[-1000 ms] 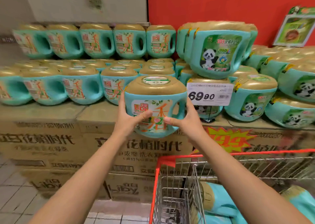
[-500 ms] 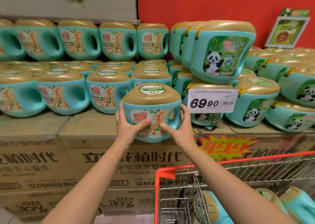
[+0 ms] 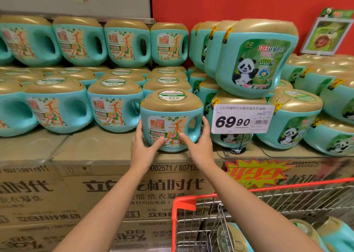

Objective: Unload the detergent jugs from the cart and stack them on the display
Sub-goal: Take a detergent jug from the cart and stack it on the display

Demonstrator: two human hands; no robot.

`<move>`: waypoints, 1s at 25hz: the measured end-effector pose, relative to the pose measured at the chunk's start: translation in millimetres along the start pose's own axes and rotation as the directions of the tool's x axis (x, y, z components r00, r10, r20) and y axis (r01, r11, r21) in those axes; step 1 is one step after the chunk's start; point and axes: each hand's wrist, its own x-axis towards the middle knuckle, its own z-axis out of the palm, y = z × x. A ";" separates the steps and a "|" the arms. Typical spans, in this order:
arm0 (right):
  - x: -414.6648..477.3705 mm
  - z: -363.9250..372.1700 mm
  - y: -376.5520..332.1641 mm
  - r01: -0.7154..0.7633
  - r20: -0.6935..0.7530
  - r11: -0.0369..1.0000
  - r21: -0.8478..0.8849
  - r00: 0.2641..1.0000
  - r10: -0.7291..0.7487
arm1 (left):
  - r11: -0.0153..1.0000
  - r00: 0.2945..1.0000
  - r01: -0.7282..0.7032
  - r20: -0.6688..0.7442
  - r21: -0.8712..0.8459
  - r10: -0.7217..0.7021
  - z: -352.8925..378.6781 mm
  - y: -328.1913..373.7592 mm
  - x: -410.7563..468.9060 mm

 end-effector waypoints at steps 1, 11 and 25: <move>2.3 1.7 1.1 -0.026 -0.023 0.999 -0.032 0.999 0.025 | 0.999 1.000 0.007 -0.027 0.040 -0.006 2.6 0.3 3.0; 0.3 3.5 1.2 -0.092 -0.019 0.985 -0.148 0.996 0.090 | 0.991 0.993 0.080 -0.095 0.108 -0.070 11.9 7.8 0.5; -182.9 -198.1 98.7 -0.180 -0.236 0.980 0.090 0.952 0.197 | 0.905 0.931 0.351 0.196 -0.240 -0.309 108.4 4.9 -253.7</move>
